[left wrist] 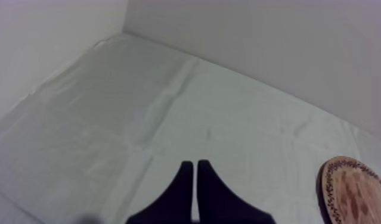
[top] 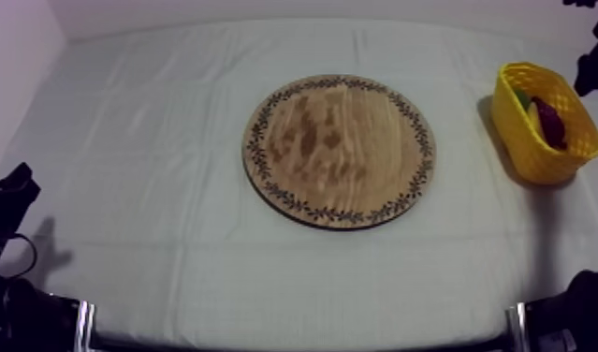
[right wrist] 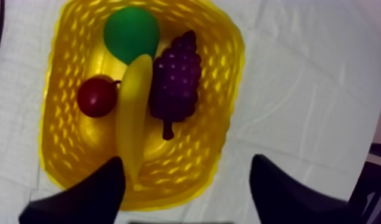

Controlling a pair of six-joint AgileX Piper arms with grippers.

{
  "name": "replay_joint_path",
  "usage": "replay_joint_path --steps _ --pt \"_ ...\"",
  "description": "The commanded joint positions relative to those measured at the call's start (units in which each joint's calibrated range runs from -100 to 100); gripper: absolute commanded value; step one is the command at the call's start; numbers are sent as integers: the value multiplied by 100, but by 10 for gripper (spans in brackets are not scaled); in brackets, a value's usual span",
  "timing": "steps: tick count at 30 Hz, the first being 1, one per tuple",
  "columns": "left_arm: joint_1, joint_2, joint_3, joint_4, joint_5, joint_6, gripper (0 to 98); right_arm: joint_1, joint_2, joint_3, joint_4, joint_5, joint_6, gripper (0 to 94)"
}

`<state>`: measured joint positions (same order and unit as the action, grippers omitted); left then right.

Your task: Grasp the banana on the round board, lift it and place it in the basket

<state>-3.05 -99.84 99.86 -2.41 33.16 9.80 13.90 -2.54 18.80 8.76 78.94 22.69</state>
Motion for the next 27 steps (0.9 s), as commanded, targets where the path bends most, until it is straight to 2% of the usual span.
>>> replay_joint_path --steps 1,7,14,20,27 --pt "-2 2 3 -1 -1 -1 1 15 -380 195 -43 -146 -69 530" --pt "-2 2 3 -1 -1 -1 1 112 -1290 978 -162 -795 -454 429" --pt "-2 2 3 -1 -1 -1 1 126 -2385 2128 -277 -1655 -744 235" --pt "-2 2 3 -1 -1 -1 1 144 -3205 3044 -483 -2282 -679 119" --pt "-2 2 3 -1 -1 -1 1 29 -3953 4112 -636 -2954 -546 49"
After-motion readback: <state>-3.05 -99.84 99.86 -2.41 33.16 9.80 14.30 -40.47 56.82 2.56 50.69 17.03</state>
